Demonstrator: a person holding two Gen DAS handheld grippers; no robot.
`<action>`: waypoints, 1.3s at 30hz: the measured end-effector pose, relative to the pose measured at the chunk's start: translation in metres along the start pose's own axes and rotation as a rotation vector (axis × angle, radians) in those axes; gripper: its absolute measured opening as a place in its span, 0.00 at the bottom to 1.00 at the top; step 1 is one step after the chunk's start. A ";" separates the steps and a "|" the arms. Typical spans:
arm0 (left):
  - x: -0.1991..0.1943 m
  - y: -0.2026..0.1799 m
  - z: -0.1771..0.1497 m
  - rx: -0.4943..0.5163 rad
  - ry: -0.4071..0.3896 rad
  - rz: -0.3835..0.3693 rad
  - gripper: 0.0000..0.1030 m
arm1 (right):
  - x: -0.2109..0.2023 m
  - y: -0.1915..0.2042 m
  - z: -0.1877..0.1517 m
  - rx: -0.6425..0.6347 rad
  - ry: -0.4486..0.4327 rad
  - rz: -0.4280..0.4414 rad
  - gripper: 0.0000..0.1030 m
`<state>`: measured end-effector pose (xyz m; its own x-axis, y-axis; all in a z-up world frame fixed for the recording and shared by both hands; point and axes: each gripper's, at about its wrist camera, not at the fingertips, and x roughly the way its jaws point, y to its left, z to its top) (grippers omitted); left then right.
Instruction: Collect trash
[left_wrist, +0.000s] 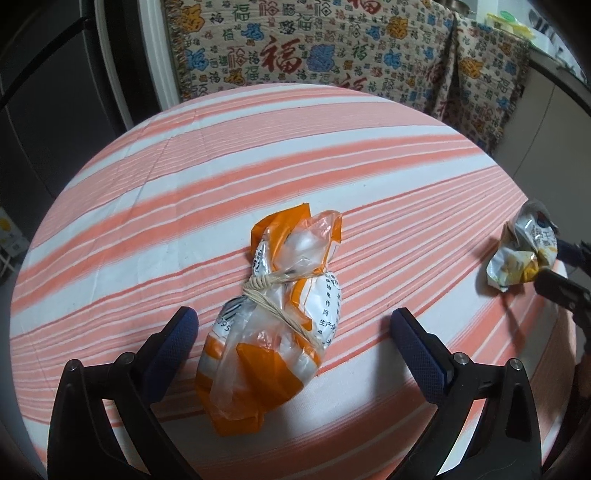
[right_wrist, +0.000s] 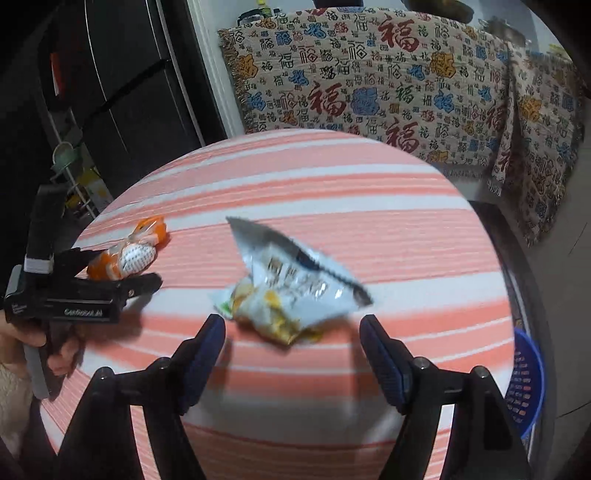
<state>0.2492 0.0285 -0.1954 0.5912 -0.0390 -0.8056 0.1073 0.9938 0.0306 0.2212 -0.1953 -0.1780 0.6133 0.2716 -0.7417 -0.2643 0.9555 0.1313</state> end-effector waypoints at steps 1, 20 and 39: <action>-0.002 0.002 0.001 -0.007 -0.011 -0.017 1.00 | 0.002 0.001 0.004 -0.017 -0.001 -0.016 0.75; 0.005 0.010 0.001 -0.026 -0.011 0.055 1.00 | 0.047 0.030 0.020 -0.133 0.078 -0.076 0.67; -0.009 0.003 0.002 0.037 -0.035 -0.111 0.67 | 0.020 0.022 0.038 -0.141 0.067 0.009 0.67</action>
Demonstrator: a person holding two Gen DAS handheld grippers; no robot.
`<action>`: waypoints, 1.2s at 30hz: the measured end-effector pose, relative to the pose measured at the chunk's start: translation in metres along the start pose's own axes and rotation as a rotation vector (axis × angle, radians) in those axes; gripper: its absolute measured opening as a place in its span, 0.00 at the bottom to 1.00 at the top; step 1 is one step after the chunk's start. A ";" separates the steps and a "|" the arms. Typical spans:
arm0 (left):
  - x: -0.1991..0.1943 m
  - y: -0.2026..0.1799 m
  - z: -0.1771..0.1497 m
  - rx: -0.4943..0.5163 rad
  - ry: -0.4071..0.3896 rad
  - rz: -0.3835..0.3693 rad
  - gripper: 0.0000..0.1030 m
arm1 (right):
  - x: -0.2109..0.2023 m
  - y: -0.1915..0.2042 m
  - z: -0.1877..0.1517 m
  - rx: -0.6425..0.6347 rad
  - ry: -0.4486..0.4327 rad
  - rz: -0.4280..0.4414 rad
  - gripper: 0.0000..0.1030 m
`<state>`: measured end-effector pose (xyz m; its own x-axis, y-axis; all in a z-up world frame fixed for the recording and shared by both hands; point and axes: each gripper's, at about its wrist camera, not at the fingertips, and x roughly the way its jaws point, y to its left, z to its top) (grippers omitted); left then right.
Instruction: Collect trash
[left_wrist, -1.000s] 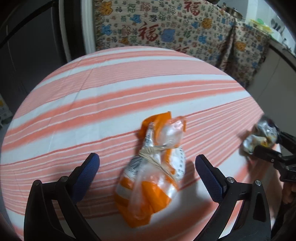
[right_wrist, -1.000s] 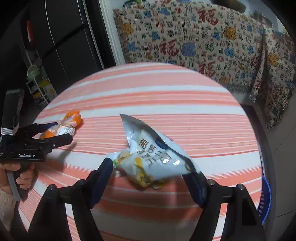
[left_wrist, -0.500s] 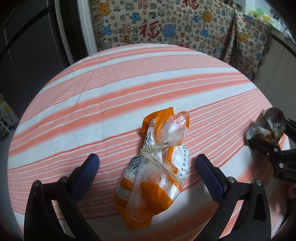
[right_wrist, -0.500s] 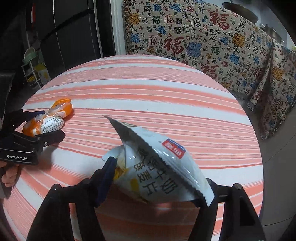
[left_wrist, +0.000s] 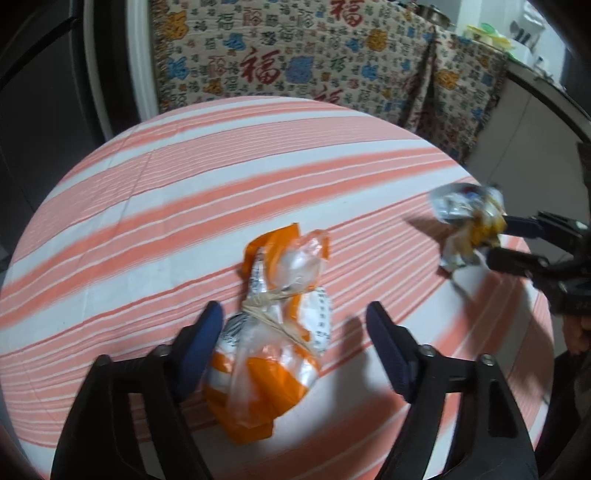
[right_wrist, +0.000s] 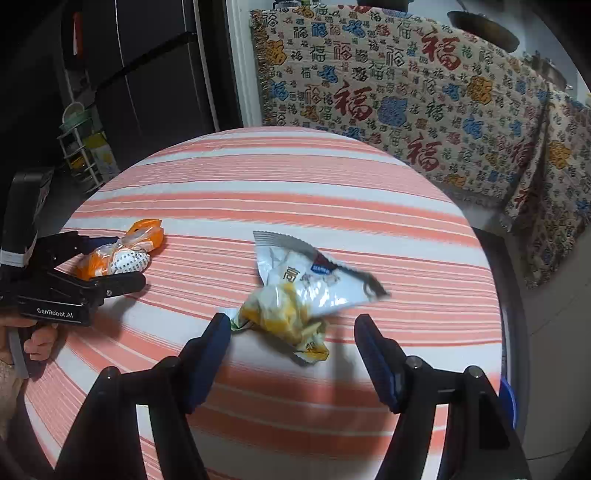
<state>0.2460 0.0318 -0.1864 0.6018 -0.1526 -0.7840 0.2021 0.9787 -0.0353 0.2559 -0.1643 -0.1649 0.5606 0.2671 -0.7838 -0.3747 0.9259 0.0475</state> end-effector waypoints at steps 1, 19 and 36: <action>-0.001 -0.002 0.000 0.014 0.001 -0.002 0.52 | 0.003 -0.001 0.001 0.004 0.009 0.020 0.45; -0.004 -0.001 -0.001 -0.011 -0.023 0.004 0.47 | 0.032 -0.005 0.014 0.264 0.008 0.031 0.39; -0.044 -0.041 0.011 -0.035 -0.121 -0.074 0.45 | -0.043 -0.019 -0.010 0.198 -0.115 0.012 0.19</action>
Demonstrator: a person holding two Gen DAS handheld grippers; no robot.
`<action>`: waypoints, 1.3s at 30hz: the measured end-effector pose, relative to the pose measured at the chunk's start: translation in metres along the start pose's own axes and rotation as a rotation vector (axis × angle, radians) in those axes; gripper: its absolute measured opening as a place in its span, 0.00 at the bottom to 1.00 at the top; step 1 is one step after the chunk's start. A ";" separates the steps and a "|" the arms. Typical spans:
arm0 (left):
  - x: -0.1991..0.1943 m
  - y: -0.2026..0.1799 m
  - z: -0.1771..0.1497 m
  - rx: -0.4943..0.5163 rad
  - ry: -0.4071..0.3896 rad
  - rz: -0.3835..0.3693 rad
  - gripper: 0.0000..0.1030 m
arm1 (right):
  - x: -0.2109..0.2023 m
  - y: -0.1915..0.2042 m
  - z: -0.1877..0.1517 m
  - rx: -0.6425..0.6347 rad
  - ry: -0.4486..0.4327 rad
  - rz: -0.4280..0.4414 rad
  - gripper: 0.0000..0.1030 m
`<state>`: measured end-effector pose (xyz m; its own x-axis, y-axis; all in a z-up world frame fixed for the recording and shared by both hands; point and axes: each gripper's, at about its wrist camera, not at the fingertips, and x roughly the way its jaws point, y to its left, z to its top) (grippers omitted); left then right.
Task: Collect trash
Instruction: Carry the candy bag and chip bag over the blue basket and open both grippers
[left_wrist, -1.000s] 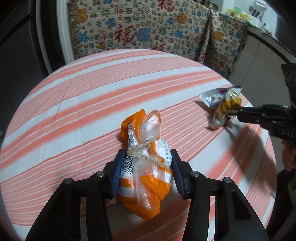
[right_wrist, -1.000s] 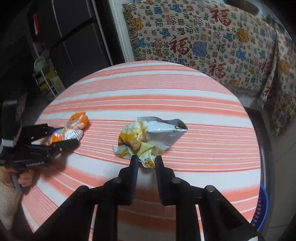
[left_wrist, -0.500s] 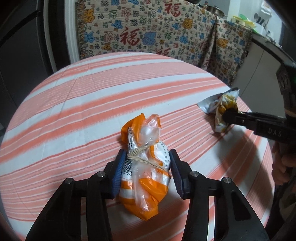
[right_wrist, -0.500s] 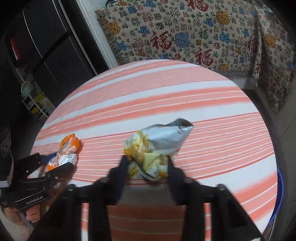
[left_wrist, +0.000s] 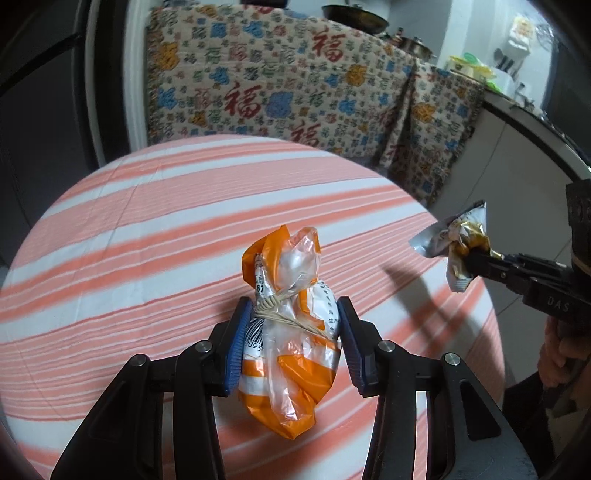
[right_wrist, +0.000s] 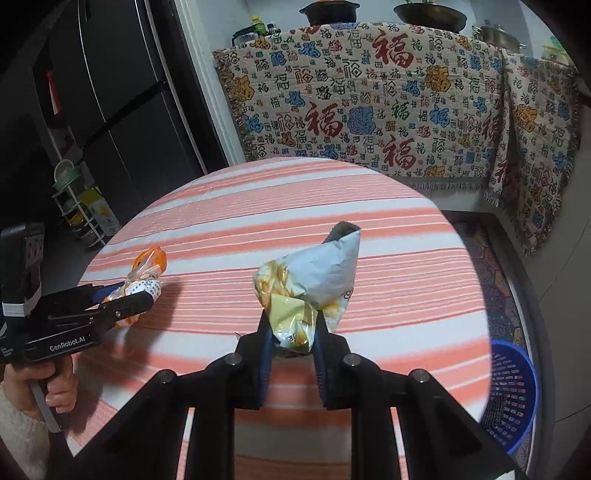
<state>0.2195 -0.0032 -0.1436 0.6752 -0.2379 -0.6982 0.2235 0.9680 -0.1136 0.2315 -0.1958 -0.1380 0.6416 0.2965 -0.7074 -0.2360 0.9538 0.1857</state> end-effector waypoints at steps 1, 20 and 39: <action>-0.001 -0.007 0.002 0.006 -0.001 -0.010 0.45 | -0.006 -0.006 0.000 0.001 -0.001 0.001 0.19; 0.082 -0.278 0.052 0.185 0.088 -0.370 0.45 | -0.110 -0.228 -0.043 0.195 0.014 -0.232 0.19; 0.208 -0.363 0.034 0.192 0.259 -0.366 0.47 | -0.051 -0.316 -0.094 0.227 0.172 -0.151 0.22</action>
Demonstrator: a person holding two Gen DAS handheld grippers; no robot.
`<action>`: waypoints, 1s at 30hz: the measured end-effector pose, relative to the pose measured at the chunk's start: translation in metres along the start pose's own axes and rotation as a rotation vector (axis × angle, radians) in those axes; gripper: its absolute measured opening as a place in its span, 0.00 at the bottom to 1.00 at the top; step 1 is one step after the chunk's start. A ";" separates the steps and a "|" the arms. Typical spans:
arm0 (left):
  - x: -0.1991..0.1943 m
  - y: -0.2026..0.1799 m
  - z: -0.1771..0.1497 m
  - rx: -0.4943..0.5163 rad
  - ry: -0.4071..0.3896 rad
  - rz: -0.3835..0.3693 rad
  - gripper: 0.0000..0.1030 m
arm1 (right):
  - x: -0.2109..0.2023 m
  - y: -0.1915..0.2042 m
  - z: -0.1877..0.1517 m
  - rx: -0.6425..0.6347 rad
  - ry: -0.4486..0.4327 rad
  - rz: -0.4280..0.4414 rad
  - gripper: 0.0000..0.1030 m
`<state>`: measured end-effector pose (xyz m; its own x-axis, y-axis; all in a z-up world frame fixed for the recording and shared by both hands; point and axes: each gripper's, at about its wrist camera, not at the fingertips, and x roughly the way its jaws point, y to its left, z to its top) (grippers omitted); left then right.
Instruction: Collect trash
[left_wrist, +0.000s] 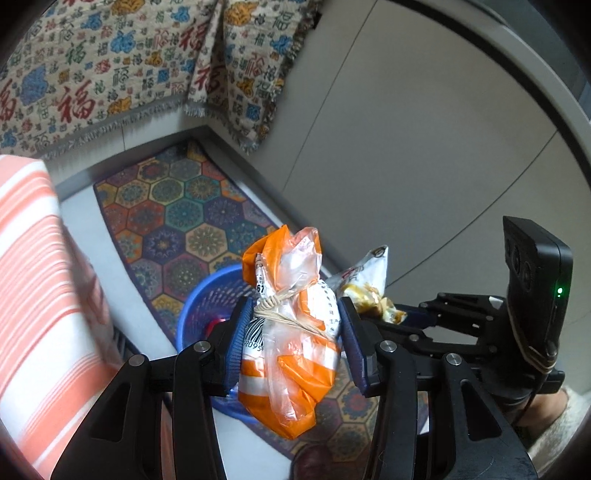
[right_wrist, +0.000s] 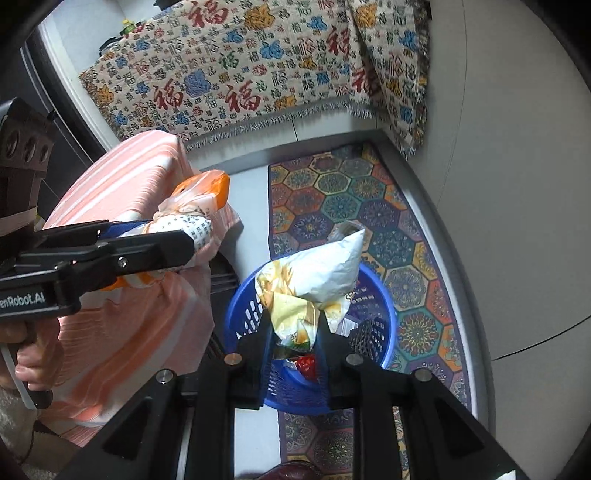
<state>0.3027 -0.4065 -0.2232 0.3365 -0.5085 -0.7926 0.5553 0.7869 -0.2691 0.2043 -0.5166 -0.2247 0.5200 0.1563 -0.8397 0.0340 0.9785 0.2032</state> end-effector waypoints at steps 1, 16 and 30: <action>0.002 0.000 -0.001 0.000 0.002 0.003 0.47 | 0.005 -0.002 0.000 0.003 0.003 0.001 0.22; 0.013 -0.013 0.001 0.016 -0.045 0.133 0.90 | 0.008 -0.029 -0.005 0.088 -0.070 -0.091 0.72; -0.065 -0.079 -0.035 0.080 -0.065 0.291 1.00 | -0.090 -0.006 -0.031 0.223 -0.133 -0.256 0.95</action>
<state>0.2099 -0.4230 -0.1695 0.5369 -0.2888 -0.7927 0.4857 0.8740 0.0105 0.1309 -0.5323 -0.1656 0.5767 -0.1227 -0.8077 0.3551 0.9280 0.1125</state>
